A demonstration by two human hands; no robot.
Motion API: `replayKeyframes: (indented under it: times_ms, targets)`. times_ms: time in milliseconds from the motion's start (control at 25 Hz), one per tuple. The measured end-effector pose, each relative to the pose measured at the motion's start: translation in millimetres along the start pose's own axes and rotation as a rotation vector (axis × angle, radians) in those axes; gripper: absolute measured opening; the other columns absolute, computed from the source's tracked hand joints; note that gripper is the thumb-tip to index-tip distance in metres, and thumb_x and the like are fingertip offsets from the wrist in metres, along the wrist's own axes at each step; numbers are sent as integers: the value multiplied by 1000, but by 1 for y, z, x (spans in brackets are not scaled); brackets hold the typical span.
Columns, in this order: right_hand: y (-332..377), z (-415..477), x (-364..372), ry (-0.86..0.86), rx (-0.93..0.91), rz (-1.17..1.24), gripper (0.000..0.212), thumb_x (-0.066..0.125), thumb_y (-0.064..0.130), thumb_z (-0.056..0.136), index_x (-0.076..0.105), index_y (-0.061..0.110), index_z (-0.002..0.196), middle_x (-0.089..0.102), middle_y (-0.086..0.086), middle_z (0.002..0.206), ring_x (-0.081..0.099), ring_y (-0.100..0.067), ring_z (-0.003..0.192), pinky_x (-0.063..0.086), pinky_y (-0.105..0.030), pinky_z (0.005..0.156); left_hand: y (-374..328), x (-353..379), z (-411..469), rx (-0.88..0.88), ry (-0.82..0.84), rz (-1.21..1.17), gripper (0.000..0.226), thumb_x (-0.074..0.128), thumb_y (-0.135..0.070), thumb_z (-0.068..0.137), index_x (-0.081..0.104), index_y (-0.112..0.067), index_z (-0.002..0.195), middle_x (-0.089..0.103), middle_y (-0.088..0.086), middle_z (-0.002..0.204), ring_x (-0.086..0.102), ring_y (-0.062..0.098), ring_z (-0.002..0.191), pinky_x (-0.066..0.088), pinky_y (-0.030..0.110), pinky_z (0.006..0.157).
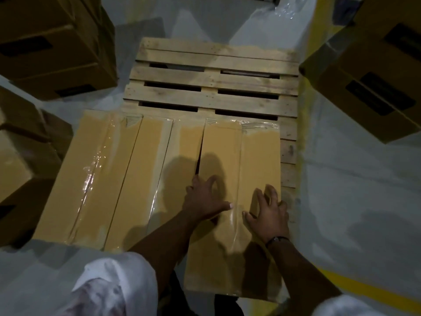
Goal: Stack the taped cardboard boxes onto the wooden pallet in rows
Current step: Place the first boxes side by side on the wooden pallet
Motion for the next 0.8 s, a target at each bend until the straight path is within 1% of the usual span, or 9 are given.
replayKeyframes:
  times_ms: [160, 240, 320, 400, 480, 600, 680, 800]
  targets:
    - [-7, 38, 31, 57, -27, 41, 87, 63, 58, 87, 18, 35, 158, -10, 7, 165, 21, -38, 140, 34, -52, 114, 14, 16, 39, -13, -1, 83, 113, 79, -76, 65, 22, -44, 157, -3, 11, 168, 19, 50, 146, 39, 59, 110]
    - [-7, 45, 50, 122, -57, 54, 87, 65, 56, 88, 18, 36, 157, -12, 9, 165, 19, -38, 142, 34, -51, 115, 27, 28, 48, -23, 25, 127, 113, 79, -74, 67, 22, -40, 159, -6, 10, 168, 19, 49, 146, 39, 57, 110]
    - [-4, 50, 63, 167, -93, 14, 85, 67, 56, 87, 20, 37, 156, -12, 8, 166, 18, -38, 142, 34, -51, 115, 38, 42, 49, -19, 72, 183, 114, 78, -73, 70, 22, -35, 161, -7, 8, 170, 20, 47, 147, 39, 56, 113]
    - [-4, 54, 68, 177, -93, 5, 85, 68, 56, 86, 24, 36, 155, -12, 8, 166, 17, -39, 142, 34, -51, 115, 45, 59, 42, 6, 109, 326, 111, 77, -73, 72, 22, -35, 160, -10, 7, 170, 19, 46, 147, 40, 55, 112]
    - [-6, 53, 70, 190, -101, 15, 85, 70, 54, 86, 26, 36, 155, -13, 8, 166, 15, -40, 144, 34, -52, 115, 54, 72, 29, 28, 108, 447, 107, 76, -70, 74, 22, -35, 160, -13, 6, 170, 18, 46, 146, 40, 54, 112]
    - [-14, 39, 76, 200, -110, 53, 86, 73, 51, 86, 26, 34, 156, -17, 4, 166, 12, -41, 148, 31, -51, 119, 76, 82, 6, 100, 99, 567, 108, 78, -63, 77, 16, -34, 161, -16, 7, 170, 11, 47, 149, 33, 56, 116]
    - [-22, 17, 87, 209, -80, 83, 89, 75, 51, 85, 26, 32, 157, -21, 0, 166, 15, -40, 150, 30, -48, 120, 98, 90, -10, 144, 123, 621, 113, 80, -57, 77, 9, -35, 163, -20, 6, 170, 5, 48, 151, 31, 57, 117]
    - [-31, -30, 114, 188, -54, 86, 90, 75, 48, 85, 24, 28, 157, -25, -4, 164, 21, -40, 148, 36, -47, 117, 133, 108, -38, 216, 124, 672, 123, 84, -50, 76, -1, -34, 163, -27, 8, 168, 1, 47, 153, 37, 57, 114]
Point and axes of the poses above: each hand's wrist, its own z-axis towards the middle knuckle, its own x-axis out of the palm, y = z × x, the point moved 8 cm from there along z, towards the middle knuckle
